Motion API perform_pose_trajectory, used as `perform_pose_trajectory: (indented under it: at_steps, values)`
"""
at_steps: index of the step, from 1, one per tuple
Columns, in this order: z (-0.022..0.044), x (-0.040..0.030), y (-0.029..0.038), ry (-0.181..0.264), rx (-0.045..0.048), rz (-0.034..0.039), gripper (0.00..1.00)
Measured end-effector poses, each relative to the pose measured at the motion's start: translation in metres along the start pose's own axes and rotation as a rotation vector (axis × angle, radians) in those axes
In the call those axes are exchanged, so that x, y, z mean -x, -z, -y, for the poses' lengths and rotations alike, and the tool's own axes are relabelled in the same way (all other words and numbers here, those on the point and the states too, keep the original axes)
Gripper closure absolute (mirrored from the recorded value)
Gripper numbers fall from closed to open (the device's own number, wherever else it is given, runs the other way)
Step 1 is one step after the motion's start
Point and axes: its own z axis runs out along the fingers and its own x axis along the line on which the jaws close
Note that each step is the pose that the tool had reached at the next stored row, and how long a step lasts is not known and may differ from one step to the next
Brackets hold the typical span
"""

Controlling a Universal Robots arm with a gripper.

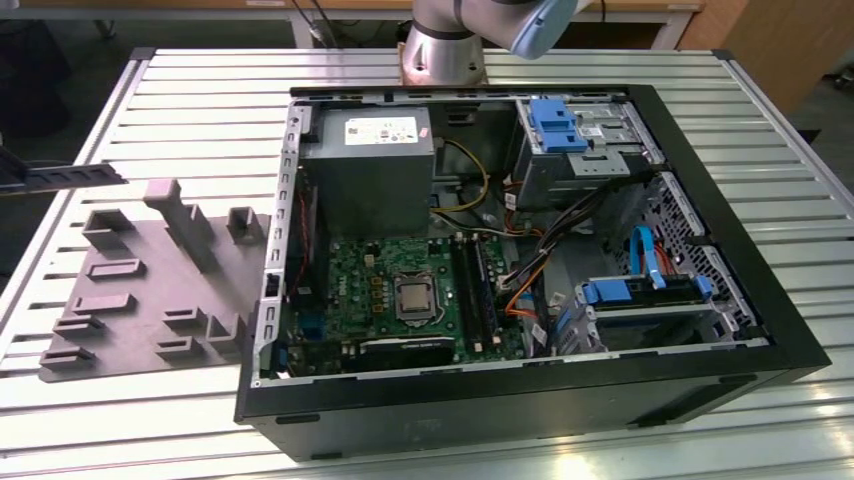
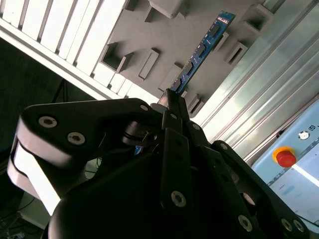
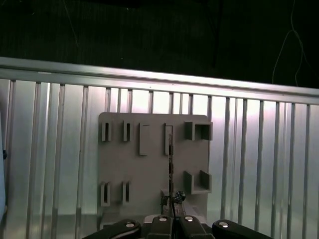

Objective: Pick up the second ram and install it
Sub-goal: 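Pick up the second ram and move it above second insertion slot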

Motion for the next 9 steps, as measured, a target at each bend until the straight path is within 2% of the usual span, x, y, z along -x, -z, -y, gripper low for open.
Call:
perform_pose_trajectory:
  at_steps: [9]
  values:
    - [0.0036, -0.0001, 0.0001, 0.0, 0.0, 0.0003, 0.89]
